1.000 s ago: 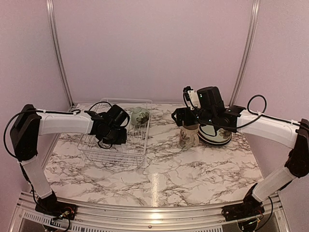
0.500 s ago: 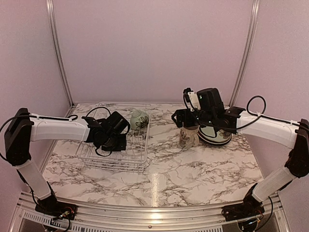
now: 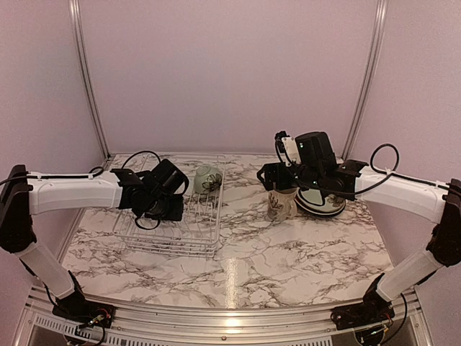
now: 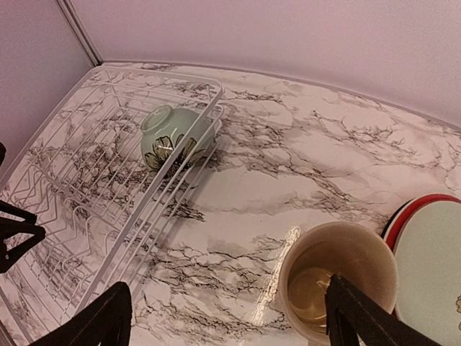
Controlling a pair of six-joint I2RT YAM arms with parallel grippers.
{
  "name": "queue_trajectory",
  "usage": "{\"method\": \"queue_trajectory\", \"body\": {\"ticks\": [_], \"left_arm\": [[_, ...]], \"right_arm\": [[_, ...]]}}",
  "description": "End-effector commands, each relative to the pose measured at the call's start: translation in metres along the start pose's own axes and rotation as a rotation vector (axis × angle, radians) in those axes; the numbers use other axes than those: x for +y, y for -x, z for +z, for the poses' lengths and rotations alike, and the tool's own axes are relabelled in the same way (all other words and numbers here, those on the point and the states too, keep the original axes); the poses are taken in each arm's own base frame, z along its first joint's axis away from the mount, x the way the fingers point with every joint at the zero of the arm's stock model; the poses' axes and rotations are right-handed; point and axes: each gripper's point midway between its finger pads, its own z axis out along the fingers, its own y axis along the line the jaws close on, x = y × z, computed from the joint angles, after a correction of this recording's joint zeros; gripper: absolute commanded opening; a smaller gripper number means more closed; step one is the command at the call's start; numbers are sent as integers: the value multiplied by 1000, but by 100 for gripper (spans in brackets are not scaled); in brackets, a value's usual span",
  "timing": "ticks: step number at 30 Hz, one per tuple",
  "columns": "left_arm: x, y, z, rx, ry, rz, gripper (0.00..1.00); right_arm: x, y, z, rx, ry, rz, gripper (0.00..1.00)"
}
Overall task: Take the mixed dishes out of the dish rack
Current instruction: Move the dish rack to the center of the board, then grab the bowl from the dish rack.
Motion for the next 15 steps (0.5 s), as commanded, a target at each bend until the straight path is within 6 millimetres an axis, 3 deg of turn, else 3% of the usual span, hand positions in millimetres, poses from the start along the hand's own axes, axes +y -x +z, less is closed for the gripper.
{"method": "queue_trajectory", "body": {"ticks": [1,4,8,12,15], "left_arm": [[5,15,-28,-34,1,39,44],[2,33,-46,-91,-22,69,53],[-10,67,-64,-182,-82,94,73],[-28,103,-61,-226,-169,76,93],[-39,128,-48,-245,-216,49,99]], "right_arm": [[6,5,-5,-22,14,-2,90],[7,6,-5,-25,16,-3,90],[8,9,-6,-29,19,-6,90],[8,12,-7,-36,18,-7,90],[8,14,-8,-38,14,-8,90]]}}
